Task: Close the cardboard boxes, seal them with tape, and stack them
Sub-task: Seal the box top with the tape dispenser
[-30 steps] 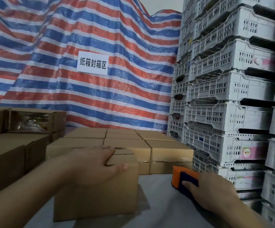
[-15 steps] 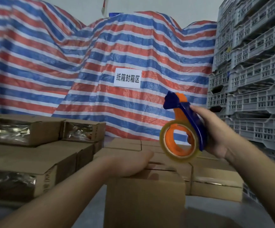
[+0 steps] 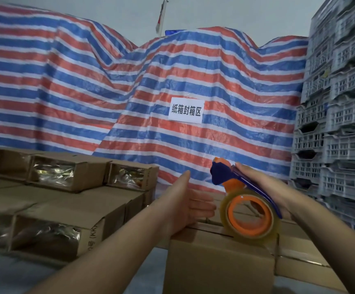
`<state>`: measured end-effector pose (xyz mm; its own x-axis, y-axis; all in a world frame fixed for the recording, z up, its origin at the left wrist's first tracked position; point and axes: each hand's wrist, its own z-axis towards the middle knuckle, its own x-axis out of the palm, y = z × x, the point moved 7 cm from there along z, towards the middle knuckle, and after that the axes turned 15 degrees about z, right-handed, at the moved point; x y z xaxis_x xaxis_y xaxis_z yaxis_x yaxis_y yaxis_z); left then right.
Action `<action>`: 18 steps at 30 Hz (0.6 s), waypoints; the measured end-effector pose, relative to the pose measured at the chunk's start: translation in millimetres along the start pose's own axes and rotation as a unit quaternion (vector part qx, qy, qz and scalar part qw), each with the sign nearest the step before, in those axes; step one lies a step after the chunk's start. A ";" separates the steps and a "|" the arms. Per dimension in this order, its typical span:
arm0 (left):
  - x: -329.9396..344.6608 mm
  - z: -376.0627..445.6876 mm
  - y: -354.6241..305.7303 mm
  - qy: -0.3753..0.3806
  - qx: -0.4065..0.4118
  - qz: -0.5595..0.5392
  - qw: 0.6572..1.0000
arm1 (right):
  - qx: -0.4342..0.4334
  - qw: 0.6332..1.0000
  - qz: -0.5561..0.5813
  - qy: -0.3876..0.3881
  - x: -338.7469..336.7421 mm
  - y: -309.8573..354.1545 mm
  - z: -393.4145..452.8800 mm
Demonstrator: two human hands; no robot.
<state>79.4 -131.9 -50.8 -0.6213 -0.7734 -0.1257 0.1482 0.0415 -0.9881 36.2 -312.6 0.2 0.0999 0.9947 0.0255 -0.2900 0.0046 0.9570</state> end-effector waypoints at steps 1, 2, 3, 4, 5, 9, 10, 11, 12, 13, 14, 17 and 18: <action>-1.6 -0.9 -1.4 -0.005 -0.005 0.006 1.000 | -0.004 1.000 -0.007 0.002 3.9 1.8 0.4; -2.0 -1.8 -2.6 -0.006 -0.009 0.008 1.000 | -0.002 1.000 -0.013 0.011 7.0 2.6 0.6; -1.4 -2.3 -3.2 -0.005 -0.012 0.006 1.000 | -0.002 1.000 -0.025 0.010 7.3 3.0 3.6; -0.3 -2.6 -3.8 -0.006 -0.011 0.001 1.000 | -0.002 0.999 -0.034 0.005 9.9 4.4 3.0; 1.1 -2.3 -4.0 -0.011 -0.008 -0.006 1.000 | -0.007 0.999 -0.042 0.006 10.0 4.9 4.6; 2.6 -0.1 -4.9 -0.048 -0.006 -0.061 0.997 | -0.001 0.999 -0.036 -0.009 8.5 5.1 4.2; 1.7 0.0 -4.8 -0.055 -0.011 -0.076 0.996 | 0.000 0.999 -0.036 -0.007 10.2 5.8 2.9; 0.5 -0.6 -4.4 -0.060 -0.019 -0.087 0.994 | -0.005 0.999 -0.035 -0.005 9.5 5.7 5.1; -0.8 -1.6 -4.6 -0.064 -0.025 -0.096 0.993 | -0.004 0.999 -0.036 -0.002 11.7 5.8 3.9; -2.0 -2.7 -4.8 -0.066 -0.028 -0.103 0.992 | -0.006 0.999 -0.039 0.003 12.8 6.5 4.4; -2.8 -3.7 -6.0 -0.067 -0.029 -0.107 0.992 | -0.004 0.999 -0.043 0.001 13.4 6.8 4.1; -2.4 -6.8 -8.8 -0.072 -0.033 -0.103 0.991 | 0.007 0.999 -0.046 0.006 13.8 5.0 5.9; -2.2 -7.1 -9.0 -0.079 -0.037 -0.102 0.991 | 0.007 0.999 -0.046 0.010 14.3 4.9 5.9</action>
<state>74.0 -126.0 -42.2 -0.5044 -0.8590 0.0879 -0.0285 -0.0852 -0.9960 41.8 -299.0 6.9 0.1071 0.9920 -0.0673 -0.2673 0.0939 0.9590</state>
